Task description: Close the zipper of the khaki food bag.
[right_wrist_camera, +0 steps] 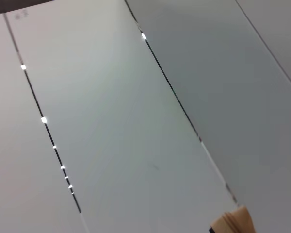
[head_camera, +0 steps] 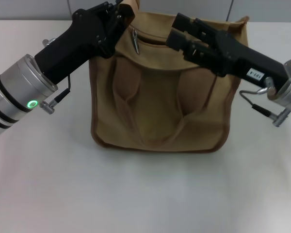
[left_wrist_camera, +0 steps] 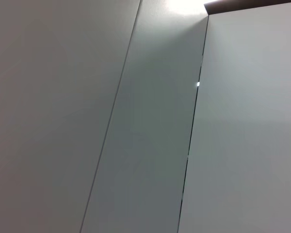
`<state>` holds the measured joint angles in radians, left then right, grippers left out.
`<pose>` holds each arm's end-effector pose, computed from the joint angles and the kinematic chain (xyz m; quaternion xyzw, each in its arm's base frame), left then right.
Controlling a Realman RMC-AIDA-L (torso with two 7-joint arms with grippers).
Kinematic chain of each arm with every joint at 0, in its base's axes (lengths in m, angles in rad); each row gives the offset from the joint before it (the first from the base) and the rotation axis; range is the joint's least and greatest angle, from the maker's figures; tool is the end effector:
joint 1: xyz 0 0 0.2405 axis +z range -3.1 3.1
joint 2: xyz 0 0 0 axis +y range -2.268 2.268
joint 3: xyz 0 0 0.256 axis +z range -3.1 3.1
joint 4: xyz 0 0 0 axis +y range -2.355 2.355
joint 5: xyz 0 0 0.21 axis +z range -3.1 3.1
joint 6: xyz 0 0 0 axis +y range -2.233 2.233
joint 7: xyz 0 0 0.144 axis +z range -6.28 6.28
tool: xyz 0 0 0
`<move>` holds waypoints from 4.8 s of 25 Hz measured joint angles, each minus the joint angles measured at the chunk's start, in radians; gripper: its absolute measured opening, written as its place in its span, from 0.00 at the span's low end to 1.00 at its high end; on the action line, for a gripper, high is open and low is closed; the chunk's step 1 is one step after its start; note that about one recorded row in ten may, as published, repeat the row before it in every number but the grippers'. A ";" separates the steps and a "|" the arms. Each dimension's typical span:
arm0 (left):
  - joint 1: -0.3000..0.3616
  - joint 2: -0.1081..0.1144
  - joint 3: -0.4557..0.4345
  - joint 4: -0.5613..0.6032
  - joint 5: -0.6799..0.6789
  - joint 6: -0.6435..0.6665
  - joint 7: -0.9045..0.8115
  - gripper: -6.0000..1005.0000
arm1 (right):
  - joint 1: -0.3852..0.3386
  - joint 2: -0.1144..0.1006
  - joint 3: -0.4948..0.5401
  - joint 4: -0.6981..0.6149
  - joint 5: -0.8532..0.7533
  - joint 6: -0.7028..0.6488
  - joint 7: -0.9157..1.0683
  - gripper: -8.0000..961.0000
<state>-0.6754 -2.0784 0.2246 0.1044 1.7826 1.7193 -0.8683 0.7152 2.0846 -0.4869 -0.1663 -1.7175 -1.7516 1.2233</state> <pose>-0.2058 0.3359 -0.0124 -0.7997 -0.1369 -0.5424 0.2180 0.1846 0.3306 -0.0256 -0.8231 0.2217 0.5210 0.0452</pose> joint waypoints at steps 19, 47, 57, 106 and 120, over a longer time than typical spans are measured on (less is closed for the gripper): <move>-0.051 0.001 0.001 0.012 0.005 0.067 -0.094 0.07 | 0.026 0.003 -0.113 -0.104 -0.004 0.088 0.262 0.84; -0.047 0.000 0.001 0.004 0.006 0.067 -0.088 0.07 | 0.044 0.006 -0.167 -0.078 0.024 0.121 0.169 0.46; -0.044 0.000 0.001 0.001 0.006 0.079 -0.087 0.07 | 0.055 0.006 -0.189 -0.070 0.031 0.167 0.173 0.13; 0.113 0.009 -0.049 0.087 -0.071 0.057 -0.101 0.08 | -0.155 -0.004 -0.163 -0.165 0.046 0.156 0.141 0.02; 0.149 0.010 -0.055 0.110 -0.106 0.035 -0.103 0.08 | -0.220 -0.015 -0.121 -0.191 0.049 0.153 0.150 0.02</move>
<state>-0.5267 -2.0683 0.1701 0.2143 1.6770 1.7547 -0.9710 0.4952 2.0701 -0.6079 -0.3574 -1.6688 -1.5991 1.3734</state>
